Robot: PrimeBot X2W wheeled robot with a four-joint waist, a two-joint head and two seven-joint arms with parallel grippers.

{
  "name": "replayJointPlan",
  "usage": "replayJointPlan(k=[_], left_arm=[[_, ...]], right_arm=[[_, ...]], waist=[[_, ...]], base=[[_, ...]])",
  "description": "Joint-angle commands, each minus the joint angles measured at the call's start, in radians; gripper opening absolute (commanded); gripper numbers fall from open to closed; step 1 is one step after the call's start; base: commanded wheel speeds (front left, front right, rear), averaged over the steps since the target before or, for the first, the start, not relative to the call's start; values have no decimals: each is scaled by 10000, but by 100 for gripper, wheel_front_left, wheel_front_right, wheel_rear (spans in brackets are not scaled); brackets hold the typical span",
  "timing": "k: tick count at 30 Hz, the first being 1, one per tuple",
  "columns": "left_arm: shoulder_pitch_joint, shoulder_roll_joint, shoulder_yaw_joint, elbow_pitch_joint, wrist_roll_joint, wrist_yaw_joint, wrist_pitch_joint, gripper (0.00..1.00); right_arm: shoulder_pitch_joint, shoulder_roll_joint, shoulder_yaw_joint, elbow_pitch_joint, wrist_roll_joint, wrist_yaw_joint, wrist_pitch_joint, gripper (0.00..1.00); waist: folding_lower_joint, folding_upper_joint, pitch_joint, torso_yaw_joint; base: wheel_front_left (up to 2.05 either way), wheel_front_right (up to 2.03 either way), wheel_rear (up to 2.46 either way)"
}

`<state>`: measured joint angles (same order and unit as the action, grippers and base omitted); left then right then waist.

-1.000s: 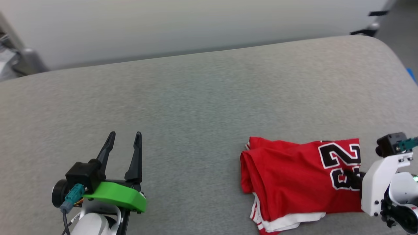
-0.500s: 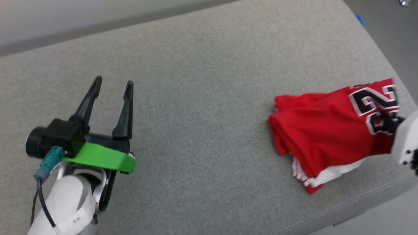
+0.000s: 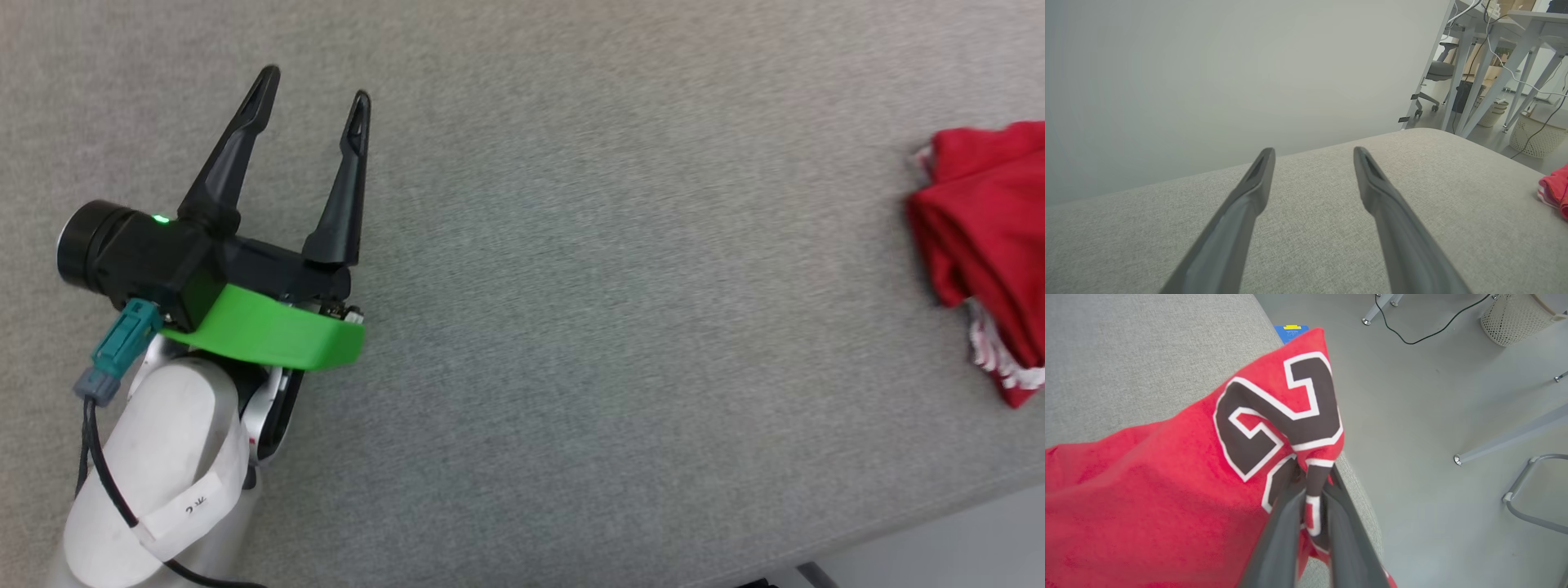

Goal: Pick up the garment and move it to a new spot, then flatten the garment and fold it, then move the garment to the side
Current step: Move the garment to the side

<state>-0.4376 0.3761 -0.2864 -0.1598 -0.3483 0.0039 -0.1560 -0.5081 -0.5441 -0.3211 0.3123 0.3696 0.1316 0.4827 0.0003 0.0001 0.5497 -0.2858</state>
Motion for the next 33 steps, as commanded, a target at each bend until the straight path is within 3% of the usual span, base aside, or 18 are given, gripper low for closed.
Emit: replayJointPlan(k=[1, 8, 9, 10, 23, 26, 33], left_arm=[[-258, -40, -42, 6, 62, -74, -82, 100], [-505, -169, -256, 241, 77, -185, -292, 100], [-508, -175, -265, 278, 69, -189, -309, 100], [-505, -175, -268, 328, 56, -192, -328, 100], [64, -436, -367, 1091, -263, -137, -651, 100], [486, -620, -356, 1366, -420, -16, -751, 100], [1362, -913, -366, 1813, -682, 151, -891, 100]], right_arm=[[-202, -117, -316, 250, -156, -9, -130, 0], [-514, -249, -1321, 1648, -444, -9, -1106, 1], [-540, -264, -1340, 1780, -502, -9, -1264, 39], [-589, -259, -1384, 1992, -561, -9, -1396, 100], [-471, -520, -2370, 3565, -2397, -9, -4018, 100], [-42, -502, -2212, 3548, -2181, -9, -4607, 100], [1660, -273, -1004, 2931, -446, -9, -5874, 100]], waist=[[-3, -1, 912, 896], [-3, -1, 1048, 1214], [-3, -1, 1028, 1227], [-3, -1, 989, 1227], [-3, -1, -643, 1386], [-3, -1, -1288, 1509], [-3, -1, -2391, 1877]], base=[[0, 0, 0], [0, 0, 0], [0, 0, 0], [0, 0, 0], [0, 0, 0], [0, 0, 0], [0, 0, 0]])
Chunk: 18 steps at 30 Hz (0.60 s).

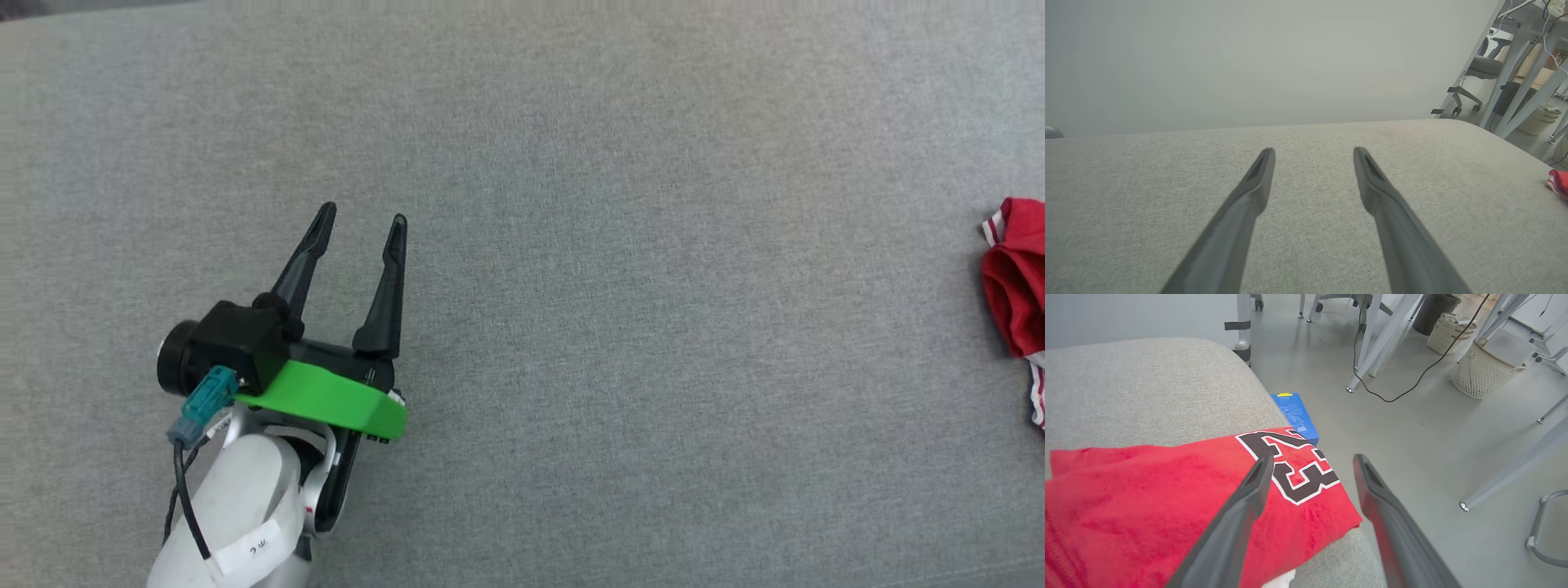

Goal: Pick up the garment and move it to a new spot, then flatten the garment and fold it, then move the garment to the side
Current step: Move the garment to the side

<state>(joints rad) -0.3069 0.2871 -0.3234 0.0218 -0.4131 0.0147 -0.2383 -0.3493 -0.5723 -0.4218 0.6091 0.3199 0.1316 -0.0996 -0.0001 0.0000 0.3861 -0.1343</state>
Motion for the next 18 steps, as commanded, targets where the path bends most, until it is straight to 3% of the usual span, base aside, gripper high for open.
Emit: replayJointPlan(k=[1, 7, 18], left_arm=[[148, -60, -6, 61, -68, 45, -82, 100], [619, -121, 48, 432, -141, 150, -140, 100], [1539, -87, 323, 903, -395, 434, -180, 100]], right_arm=[[371, 58, 179, -106, 323, -9, -259, 100], [1548, 761, 1189, -777, 897, -9, -974, 100], [2841, 2817, 2567, -2899, 160, -9, -795, 100]], waist=[[1, 0, -893, 440], [1, 0, -1612, 743], [1, 0, -2762, 1368]], base=[[0, 0, 0], [0, 0, 0], [0, 0, 0]])
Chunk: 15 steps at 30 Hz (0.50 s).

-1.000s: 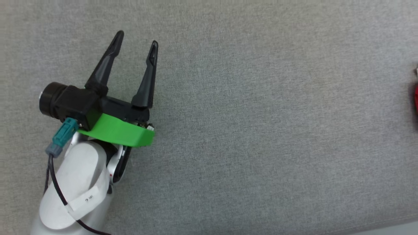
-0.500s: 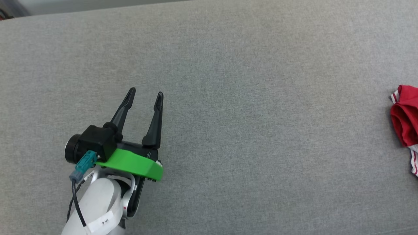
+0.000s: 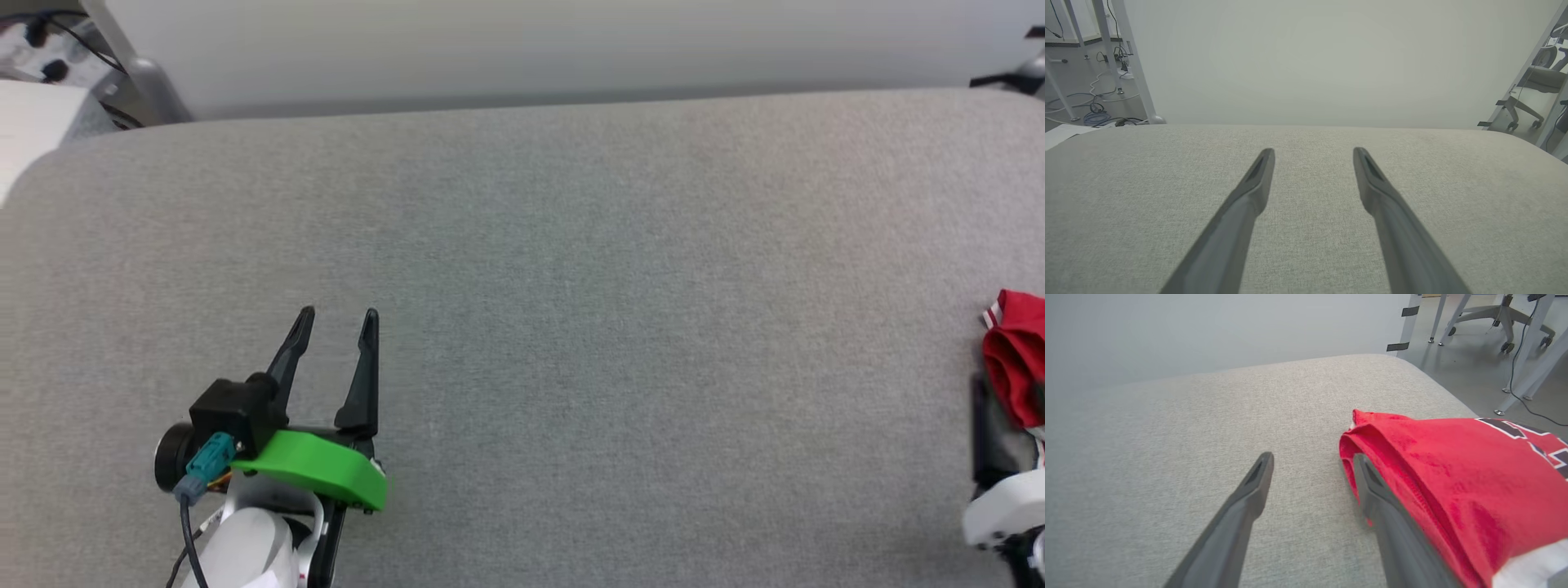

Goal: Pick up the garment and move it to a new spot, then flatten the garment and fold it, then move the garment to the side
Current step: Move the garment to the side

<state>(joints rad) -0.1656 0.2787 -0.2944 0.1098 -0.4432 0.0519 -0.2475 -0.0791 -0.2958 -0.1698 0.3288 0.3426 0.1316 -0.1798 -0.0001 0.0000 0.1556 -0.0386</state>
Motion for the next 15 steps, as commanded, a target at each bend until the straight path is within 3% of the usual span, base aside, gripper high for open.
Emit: replayJointPlan(k=[1, 8, 15], left_arm=[[177, -14, 47, 43, -121, 83, -89, 100], [562, 20, 175, 270, -289, 160, -100, 100], [809, 78, 293, 402, -367, 178, -114, 100]], right_arm=[[271, 191, 122, -291, -152, -9, 59, 100], [841, 1157, 902, -1913, -579, -9, 326, 100], [1356, 1568, 1189, -3330, -1060, -9, 498, 100]], waist=[[1, 0, -527, 488], [1, 0, -951, 844], [1, 0, -1217, 790]], base=[[0, 0, 0], [0, 0, 0], [0, 0, 0]])
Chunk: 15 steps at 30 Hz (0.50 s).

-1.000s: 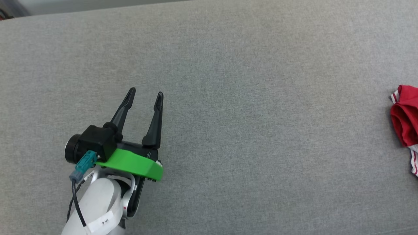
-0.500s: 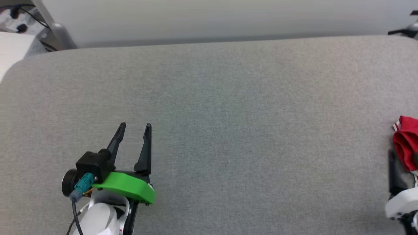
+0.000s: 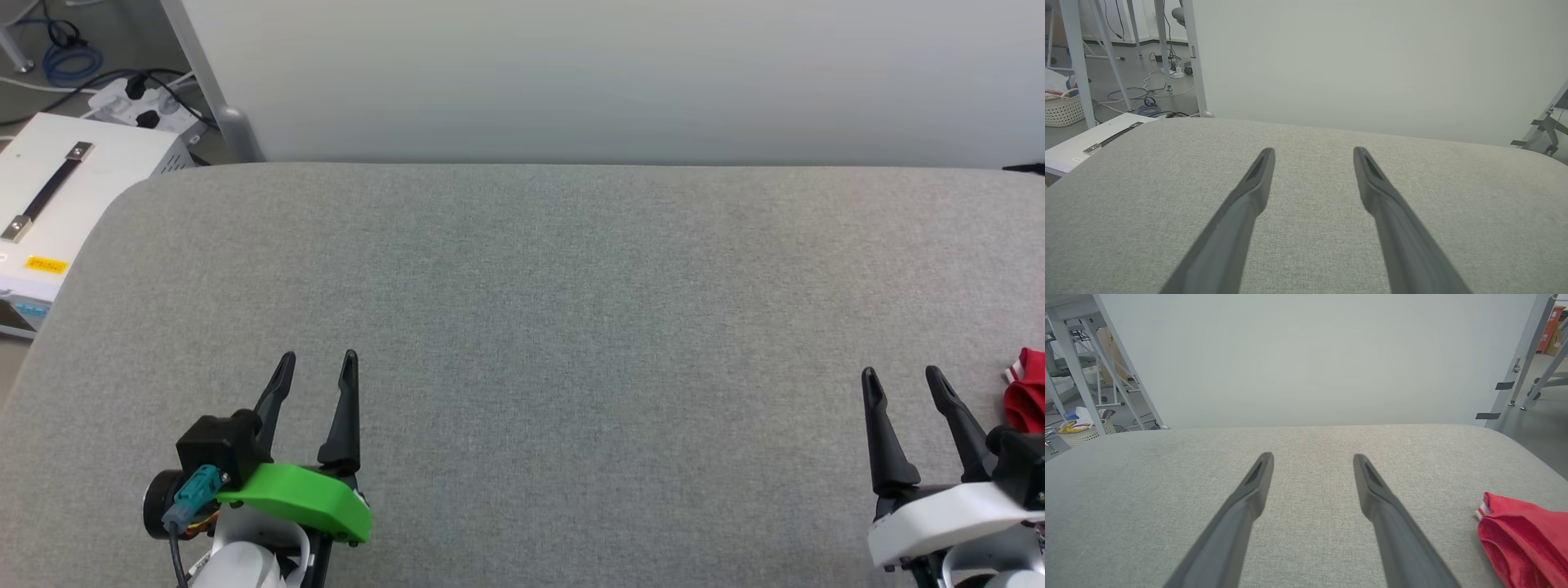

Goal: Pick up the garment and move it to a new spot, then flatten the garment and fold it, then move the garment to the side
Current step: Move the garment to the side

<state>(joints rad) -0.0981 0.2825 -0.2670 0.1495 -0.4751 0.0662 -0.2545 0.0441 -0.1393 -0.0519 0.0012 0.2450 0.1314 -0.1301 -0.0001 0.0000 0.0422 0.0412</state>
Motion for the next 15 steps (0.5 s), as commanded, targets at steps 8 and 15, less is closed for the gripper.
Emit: replayJointPlan(k=[8, 15], left_arm=[[544, -23, 110, 160, -92, 66, -58, 100], [978, -44, 167, 266, -97, 93, -65, 100]], right_arm=[[1146, 191, 70, -1347, -285, -7, 428, 100], [1675, 205, 276, -2194, -385, -7, 799, 100]], waist=[[1, 0, -459, -260], [1, 0, -731, -498]], base=[[0, 0, 0], [0, 0, 0]])
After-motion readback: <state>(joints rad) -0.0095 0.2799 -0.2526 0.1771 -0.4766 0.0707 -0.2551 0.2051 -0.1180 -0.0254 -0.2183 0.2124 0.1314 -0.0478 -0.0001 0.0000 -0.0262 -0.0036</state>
